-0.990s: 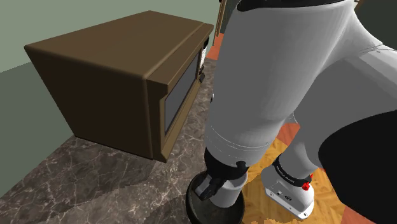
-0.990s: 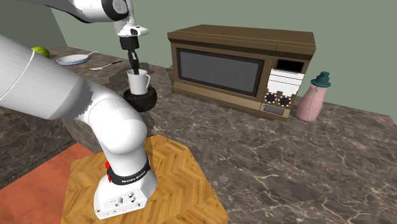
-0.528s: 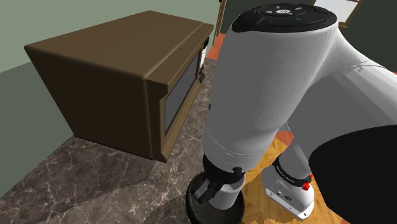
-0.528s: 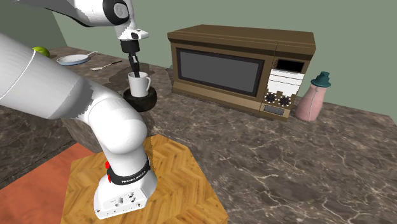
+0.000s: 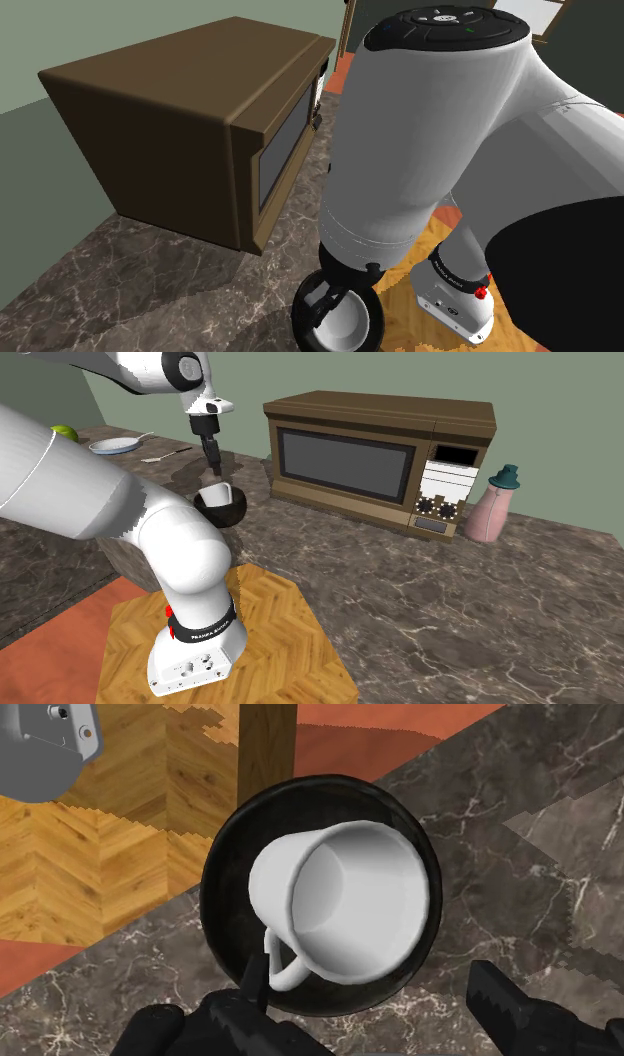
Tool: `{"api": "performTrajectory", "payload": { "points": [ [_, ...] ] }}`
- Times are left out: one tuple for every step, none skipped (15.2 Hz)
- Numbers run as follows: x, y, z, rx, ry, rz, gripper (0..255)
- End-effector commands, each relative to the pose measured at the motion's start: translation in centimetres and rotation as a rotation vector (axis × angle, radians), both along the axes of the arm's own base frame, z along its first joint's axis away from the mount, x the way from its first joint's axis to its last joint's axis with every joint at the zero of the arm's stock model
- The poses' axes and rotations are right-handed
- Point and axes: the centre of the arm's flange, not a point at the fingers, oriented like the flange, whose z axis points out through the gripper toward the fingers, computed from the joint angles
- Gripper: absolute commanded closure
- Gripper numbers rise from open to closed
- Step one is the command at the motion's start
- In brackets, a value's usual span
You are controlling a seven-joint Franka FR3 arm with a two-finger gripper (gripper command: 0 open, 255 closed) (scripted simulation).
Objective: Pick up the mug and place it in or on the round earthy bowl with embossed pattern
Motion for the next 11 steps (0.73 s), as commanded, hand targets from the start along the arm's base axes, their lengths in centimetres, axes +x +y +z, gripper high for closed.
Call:
{"api": "performTrajectory", "payload": {
  "points": [
    [0.0,0.1,1.3,0.0,0.0,0.0,0],
    [0.0,0.2,2.6,0.0,0.0,0.0,0],
    [0.0,0.3,4.0,0.0,0.0,0.0,0],
    [0.1,0.3,5.0,0.0,0.0,0.0,0],
    [0.1,0.3,5.0,0.0,0.0,0.0,0],
    [0.1,0.3,5.0,0.0,0.0,0.0,0],
    [0.1,0.3,5.0,0.0,0.0,0.0,0],
    [0.1,0.3,5.0,0.0,0.0,0.0,0],
    [0.1,0.3,5.0,0.0,0.0,0.0,0],
    [0.1,0.3,5.0,0.0,0.0,0.0,0],
    [0.1,0.3,5.0,0.0,0.0,0.0,0]
  ]
}}
